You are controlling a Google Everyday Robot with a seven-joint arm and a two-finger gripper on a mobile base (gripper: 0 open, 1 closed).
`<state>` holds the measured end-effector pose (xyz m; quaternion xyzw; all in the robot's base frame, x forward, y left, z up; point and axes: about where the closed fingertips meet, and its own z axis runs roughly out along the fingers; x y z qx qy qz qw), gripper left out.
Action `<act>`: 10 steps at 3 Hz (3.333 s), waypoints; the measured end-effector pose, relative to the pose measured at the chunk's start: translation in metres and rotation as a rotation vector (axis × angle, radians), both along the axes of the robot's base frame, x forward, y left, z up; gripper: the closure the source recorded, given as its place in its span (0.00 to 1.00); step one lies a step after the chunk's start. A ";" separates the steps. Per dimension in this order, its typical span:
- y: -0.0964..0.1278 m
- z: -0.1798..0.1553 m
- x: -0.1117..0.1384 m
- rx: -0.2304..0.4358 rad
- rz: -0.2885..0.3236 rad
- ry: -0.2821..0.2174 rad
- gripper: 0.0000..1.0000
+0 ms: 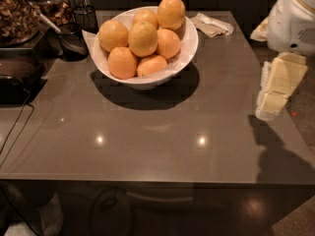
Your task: Pick orange from white bowl
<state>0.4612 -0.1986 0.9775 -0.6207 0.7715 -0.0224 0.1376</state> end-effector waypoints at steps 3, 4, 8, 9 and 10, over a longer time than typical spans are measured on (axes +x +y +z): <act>0.043 -0.004 0.036 -0.026 0.075 0.009 0.00; 0.064 0.002 0.058 0.017 0.065 0.032 0.00; 0.138 0.035 0.138 0.153 0.076 -0.051 0.00; 0.168 0.032 0.154 0.153 0.108 -0.027 0.00; 0.194 0.026 0.167 0.148 0.122 -0.007 0.00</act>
Offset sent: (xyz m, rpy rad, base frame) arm 0.0162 0.0261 -0.0052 -0.0536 0.0342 0.0730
